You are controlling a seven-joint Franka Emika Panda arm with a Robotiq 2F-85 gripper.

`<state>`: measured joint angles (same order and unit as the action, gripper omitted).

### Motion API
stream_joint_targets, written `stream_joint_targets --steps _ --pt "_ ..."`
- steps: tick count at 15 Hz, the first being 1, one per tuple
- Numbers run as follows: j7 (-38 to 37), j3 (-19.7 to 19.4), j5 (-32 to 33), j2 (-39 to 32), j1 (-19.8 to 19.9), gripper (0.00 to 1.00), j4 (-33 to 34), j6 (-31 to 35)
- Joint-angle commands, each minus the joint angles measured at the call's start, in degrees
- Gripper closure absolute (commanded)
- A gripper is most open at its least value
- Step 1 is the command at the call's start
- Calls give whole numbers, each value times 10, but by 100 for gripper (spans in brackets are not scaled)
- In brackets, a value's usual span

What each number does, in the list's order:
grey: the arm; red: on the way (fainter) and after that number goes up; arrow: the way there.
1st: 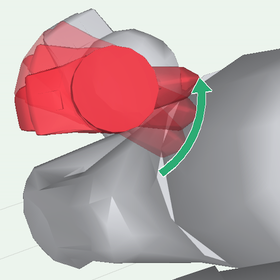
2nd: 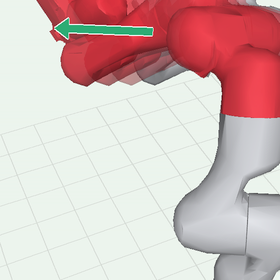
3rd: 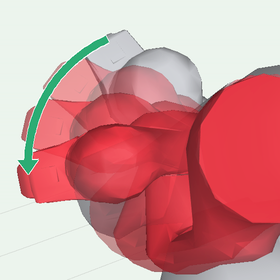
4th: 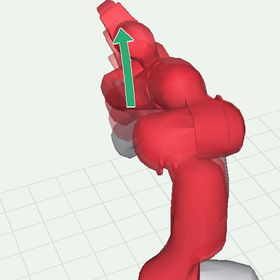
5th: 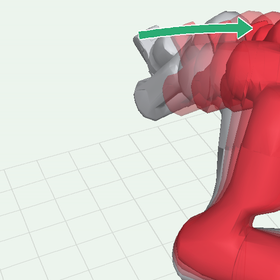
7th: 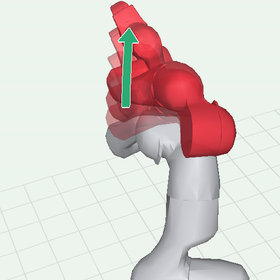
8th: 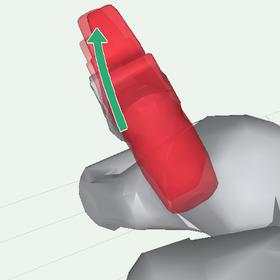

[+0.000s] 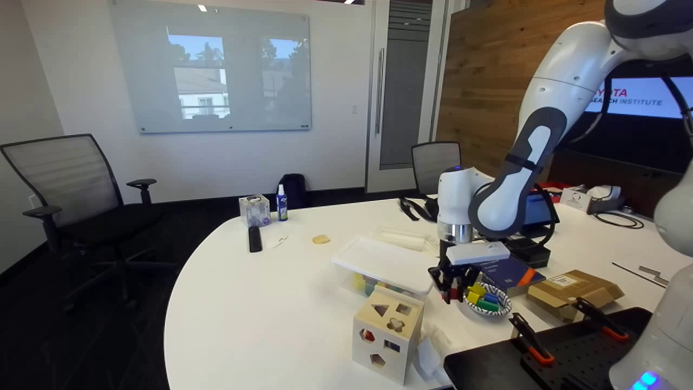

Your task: Remove the orange block from the white plate and put it in the shape sorter through the square opening

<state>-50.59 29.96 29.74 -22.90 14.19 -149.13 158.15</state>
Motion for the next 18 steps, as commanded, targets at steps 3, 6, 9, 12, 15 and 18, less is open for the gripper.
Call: stream_joint_targets --steps 3,6,9,12,15,18 --pt "196 195 -147 40 135 91 19 -83" --pt "259 273 -199 48 187 91 46 -125" --pt "315 327 -231 33 227 91 75 -161" --pt "378 362 -247 19 259 91 100 -220" --pt "490 286 -349 67 179 91 134 -316" --pt "536 165 -362 74 57 91 186 -441"
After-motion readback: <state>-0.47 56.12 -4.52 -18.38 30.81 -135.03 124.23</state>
